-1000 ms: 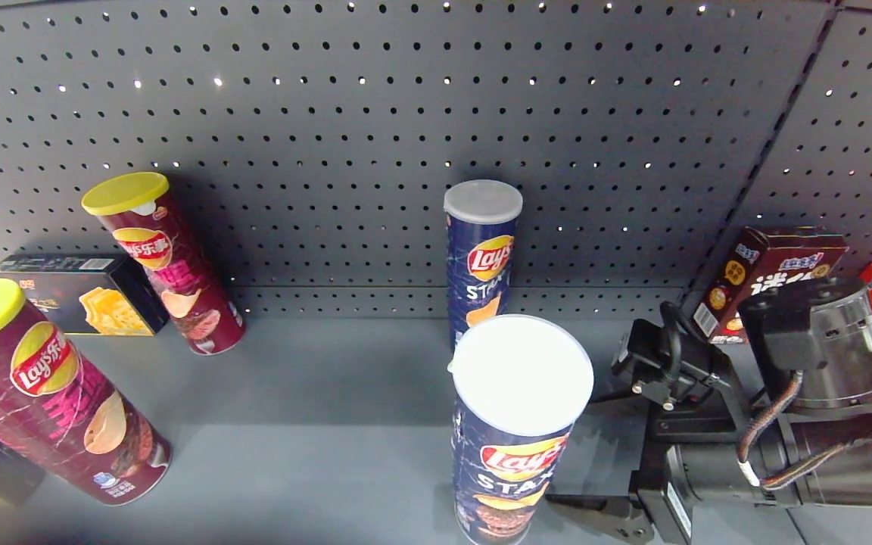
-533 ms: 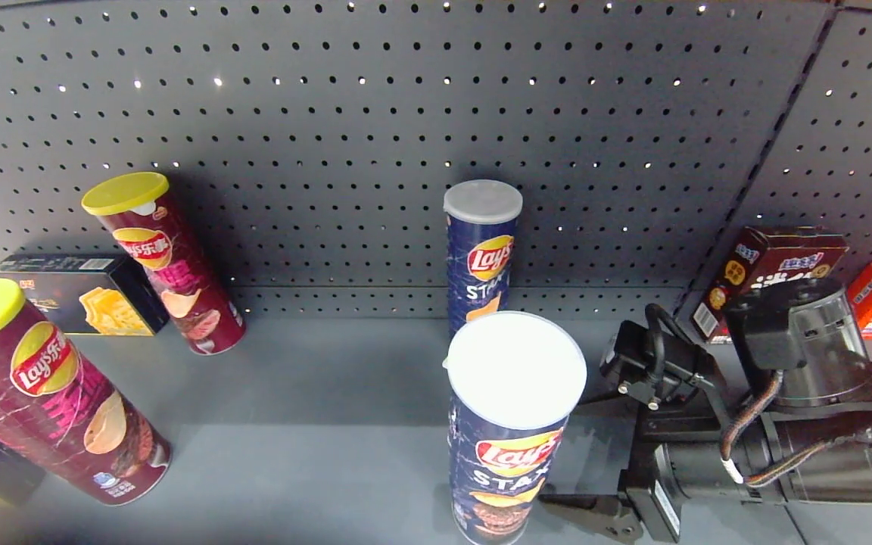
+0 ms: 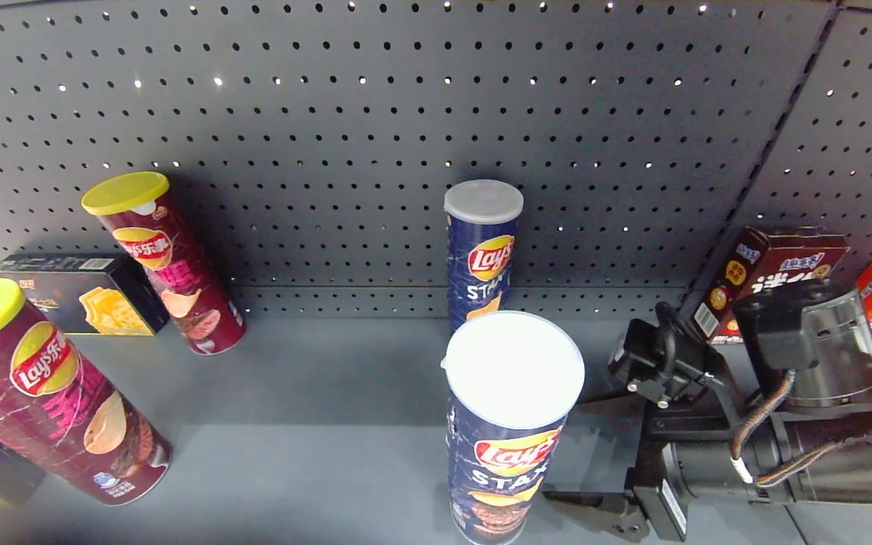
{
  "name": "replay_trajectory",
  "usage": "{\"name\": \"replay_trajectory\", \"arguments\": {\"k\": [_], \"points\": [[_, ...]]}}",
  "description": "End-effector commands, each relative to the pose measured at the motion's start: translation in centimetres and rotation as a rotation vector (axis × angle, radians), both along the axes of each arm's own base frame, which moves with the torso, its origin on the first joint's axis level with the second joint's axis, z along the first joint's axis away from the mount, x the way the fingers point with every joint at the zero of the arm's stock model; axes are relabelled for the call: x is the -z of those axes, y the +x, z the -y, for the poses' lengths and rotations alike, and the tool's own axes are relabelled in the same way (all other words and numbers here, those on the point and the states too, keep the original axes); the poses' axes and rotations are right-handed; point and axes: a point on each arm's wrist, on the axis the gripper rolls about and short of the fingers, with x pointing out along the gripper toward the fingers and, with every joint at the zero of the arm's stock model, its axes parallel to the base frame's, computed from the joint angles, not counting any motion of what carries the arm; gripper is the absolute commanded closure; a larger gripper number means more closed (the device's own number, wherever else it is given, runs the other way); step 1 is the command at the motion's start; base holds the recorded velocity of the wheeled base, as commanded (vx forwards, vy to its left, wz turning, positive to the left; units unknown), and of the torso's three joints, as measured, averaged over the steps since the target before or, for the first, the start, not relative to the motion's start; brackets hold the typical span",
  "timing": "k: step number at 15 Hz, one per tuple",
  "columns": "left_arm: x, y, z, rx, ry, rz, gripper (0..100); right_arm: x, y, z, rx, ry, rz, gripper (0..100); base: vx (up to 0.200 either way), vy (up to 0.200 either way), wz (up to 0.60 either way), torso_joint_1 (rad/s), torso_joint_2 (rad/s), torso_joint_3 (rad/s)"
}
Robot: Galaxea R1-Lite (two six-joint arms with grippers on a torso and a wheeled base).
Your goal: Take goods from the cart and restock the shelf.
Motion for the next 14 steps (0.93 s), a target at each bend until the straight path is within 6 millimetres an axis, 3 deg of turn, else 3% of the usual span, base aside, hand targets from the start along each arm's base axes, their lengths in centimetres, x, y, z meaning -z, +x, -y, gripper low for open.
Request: {"name": "replay_trajectory", "arguments": {"k": [1, 5, 9, 12, 14], "points": [[0.0, 0.0, 0.0, 0.002, 0.000, -0.001, 0, -1.7, -0.9, 1.5, 0.028, 0.045, 0.060, 0, 0.000, 0.000, 0.00, 0.000, 0.00, 0.000], [0.0, 0.0, 0.0, 0.000, 0.000, -0.001, 0, -6.9, -3.6, 6.7, 0.197, 0.177, 0.275, 0, 0.000, 0.000, 0.00, 0.000, 0.00, 0.000], [0.0, 0.0, 0.0, -0.001, 0.000, -0.001, 0, -10.2, -7.5, 12.0, 0.436, 0.265, 0.508, 0, 0.000, 0.000, 0.00, 0.000, 0.00, 0.000], [0.0, 0.0, 0.0, -0.001, 0.000, -0.001, 0, -10.8, -10.8, 14.0, 0.594, 0.281, 0.631, 0, 0.000, 0.000, 0.00, 0.000, 0.00, 0.000], [0.0, 0.0, 0.0, 0.000, 0.000, 0.000, 0, -8.5, -13.9, 15.4, 0.768, 0.263, 0.680, 0, 0.000, 0.000, 0.00, 0.000, 0.00, 0.000]]}}
